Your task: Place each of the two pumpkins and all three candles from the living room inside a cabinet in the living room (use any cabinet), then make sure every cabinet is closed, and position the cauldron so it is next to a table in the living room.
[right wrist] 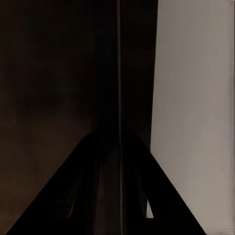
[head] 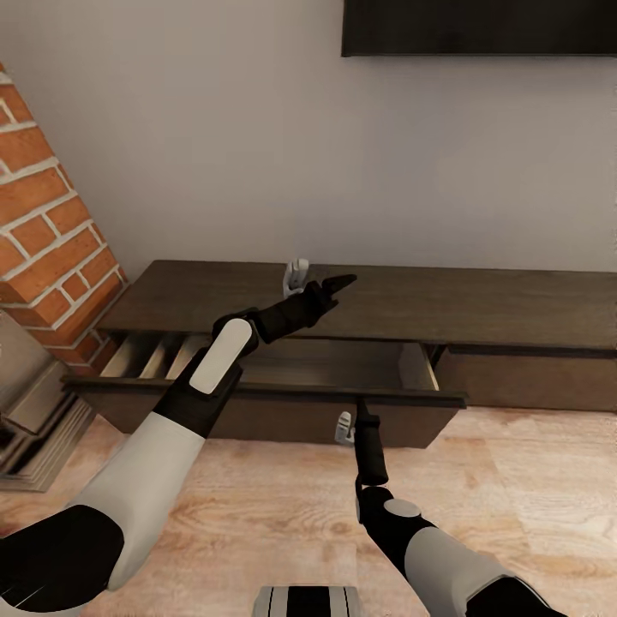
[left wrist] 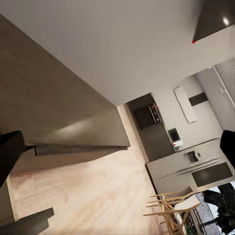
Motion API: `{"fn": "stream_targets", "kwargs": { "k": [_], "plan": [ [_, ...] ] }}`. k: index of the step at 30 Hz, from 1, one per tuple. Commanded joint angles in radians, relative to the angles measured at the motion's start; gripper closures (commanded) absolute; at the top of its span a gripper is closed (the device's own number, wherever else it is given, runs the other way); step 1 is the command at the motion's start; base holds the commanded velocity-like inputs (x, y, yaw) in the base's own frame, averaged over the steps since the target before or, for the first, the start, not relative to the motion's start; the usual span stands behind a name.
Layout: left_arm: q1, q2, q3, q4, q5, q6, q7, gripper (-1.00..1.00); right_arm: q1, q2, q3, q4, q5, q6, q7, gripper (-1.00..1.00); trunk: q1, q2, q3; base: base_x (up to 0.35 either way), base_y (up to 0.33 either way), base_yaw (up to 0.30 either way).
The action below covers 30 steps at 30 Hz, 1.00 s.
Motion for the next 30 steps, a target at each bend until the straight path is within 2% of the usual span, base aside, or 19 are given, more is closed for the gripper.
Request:
{"fn": "stream_targets", "kwargs": {
  "k": [1, 4, 10, 21, 30],
  "plan": [
    [0.000, 0.000, 0.000, 0.002, 0.000, 0.000, 0.000, -1.00, -0.001, 0.000, -0.029, -0.003, -0.009, 0.002, 0.000, 1.00, 0.000, 0.000, 0.000, -0.017, 0.000, 0.000],
    [0.000, 0.000, 0.000, -0.004, 0.000, 0.000, 0.000, -1.00, -0.001, 0.000, -0.028, -0.003, -0.009, 0.002, -0.001, 1.00, 0.000, 0.000, 0.000, -0.047, 0.000, 0.000],
    [0.000, -0.001, 0.000, -0.005, 0.000, 0.000, 0.000, -1.00, -0.001, 0.000, -0.028, -0.003, -0.008, 0.003, -0.001, 1.00, 0.000, 0.000, 0.000, -0.274, 0.000, 0.000],
    [0.000, 0.000, -0.001, -0.008, -0.001, 0.000, 0.000, -1.00, -0.001, 0.000, -0.029, -0.001, -0.007, 0.003, -0.001, 1.00, 0.000, 0.000, 0.000, -0.032, 0.000, 0.000],
    [0.000, -0.001, -0.001, -0.006, -0.002, 0.000, 0.000, -1.00, -0.001, 0.000, -0.029, -0.001, -0.007, 0.002, -0.001, 1.00, 0.000, 0.000, 0.000, -0.182, 0.000, 0.000]
  ]
}}
